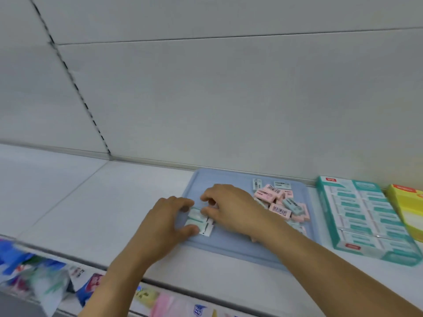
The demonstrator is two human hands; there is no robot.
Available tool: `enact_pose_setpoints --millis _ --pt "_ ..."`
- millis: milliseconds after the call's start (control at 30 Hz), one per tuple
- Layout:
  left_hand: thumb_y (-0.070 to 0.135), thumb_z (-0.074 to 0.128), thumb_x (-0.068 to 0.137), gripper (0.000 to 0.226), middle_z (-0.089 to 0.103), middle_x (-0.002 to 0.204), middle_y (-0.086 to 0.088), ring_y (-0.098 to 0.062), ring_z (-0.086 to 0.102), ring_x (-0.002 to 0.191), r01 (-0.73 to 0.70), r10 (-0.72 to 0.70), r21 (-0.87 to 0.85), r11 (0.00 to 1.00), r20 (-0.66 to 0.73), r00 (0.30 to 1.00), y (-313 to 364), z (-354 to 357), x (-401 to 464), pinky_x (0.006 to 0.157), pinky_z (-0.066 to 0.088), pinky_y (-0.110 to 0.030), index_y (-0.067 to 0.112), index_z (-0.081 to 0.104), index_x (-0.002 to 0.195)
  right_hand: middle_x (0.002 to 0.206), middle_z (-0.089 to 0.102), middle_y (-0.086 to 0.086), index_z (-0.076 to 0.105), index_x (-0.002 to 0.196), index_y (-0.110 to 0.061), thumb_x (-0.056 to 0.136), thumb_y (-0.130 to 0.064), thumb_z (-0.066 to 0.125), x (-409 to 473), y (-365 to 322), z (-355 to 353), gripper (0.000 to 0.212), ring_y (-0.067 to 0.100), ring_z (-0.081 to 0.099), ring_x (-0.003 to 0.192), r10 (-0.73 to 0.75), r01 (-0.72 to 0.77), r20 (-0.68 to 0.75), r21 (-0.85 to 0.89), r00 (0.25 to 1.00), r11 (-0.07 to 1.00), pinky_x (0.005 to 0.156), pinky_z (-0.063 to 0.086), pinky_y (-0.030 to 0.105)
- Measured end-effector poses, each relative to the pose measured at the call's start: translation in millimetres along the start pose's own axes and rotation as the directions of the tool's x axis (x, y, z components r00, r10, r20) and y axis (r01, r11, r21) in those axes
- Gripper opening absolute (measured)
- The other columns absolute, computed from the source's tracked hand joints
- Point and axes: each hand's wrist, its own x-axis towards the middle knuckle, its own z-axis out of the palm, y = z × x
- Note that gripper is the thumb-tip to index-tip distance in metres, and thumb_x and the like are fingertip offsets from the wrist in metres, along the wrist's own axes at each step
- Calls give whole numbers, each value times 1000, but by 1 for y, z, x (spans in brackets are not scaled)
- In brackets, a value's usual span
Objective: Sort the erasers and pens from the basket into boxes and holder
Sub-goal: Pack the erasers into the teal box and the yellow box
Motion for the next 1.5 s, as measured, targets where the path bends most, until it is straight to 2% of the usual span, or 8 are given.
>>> enact_pose_setpoints --millis 300,500,733,833,1000,1167,1300,1500 --pt "32 78 79 41 56 96 15 -6 55 88 56 -43 -85 995 144 989 1 -4 8 86 47 -27 33 50 109 101 66 8 62 104 -10 79 -19 68 26 -17 -5 27 25 64 91 161 -164 265 -8 951 986 72 52 35" --pt "35 69 85 19 52 86 10 -5 49 75 -46 24 105 993 200 979 11 -9 13 63 34 -17 35 52 77 91 62 0 57 88 -15 80 -30 60 -16 1 -30 18 22 56 86 177 -174 -74 45 982 984 71 45 35" --pt "21 74 82 10 62 72 13 -2 51 64 -114 116 -354 928 -14 993 70 17 24 60 38 -12 25 67 77 64 65 7 57 71 -16 79 -5 72 -122 90 -89 20 22 68 57 434 -195 -306 581 848 790 58 53 36" --pt "18 72 85 5 66 71 12 -1 52 60 -111 156 -530 841 41 987 103 27 27 58 39 -9 20 71 81 69 65 2 64 71 -18 79 -7 77 -169 126 -103 19 4 56 57 414 -183 -396 504 820 844 57 43 16" --pt "13 69 86 5 74 84 -7 -23 71 82 -39 182 -708 706 127 975 140 43 27 67 55 -23 14 73 90 75 67 -7 69 78 -29 81 -18 76 -203 153 -80 14 7 58 67 410 -249 -393 399 823 882 64 46 22" --pt "12 68 86 9 75 81 -4 -18 72 78 11 181 -753 658 172 968 155 49 25 62 53 -19 12 72 95 81 68 -11 73 88 -22 82 -21 73 -211 165 -59 6 0 56 76 171 -207 -516 -12 839 978 63 45 13" --pt "17 64 89 11 74 89 -6 -20 72 86 25 182 -763 646 185 966 156 53 24 70 56 -23 18 73 97 74 65 -4 73 82 -20 88 -27 52 -218 165 -66 23 18 61 64 -79 -136 -440 -435 894 890 38 46 29" --pt "17 60 94 19 74 96 0 -19 71 92 65 154 -778 625 205 967 164 65 23 79 56 -33 27 74 102 73 57 -13 68 73 -32 92 -44 45 -214 153 -64 33 14 56 64 82 -228 -407 -325 910 918 50 38 25"
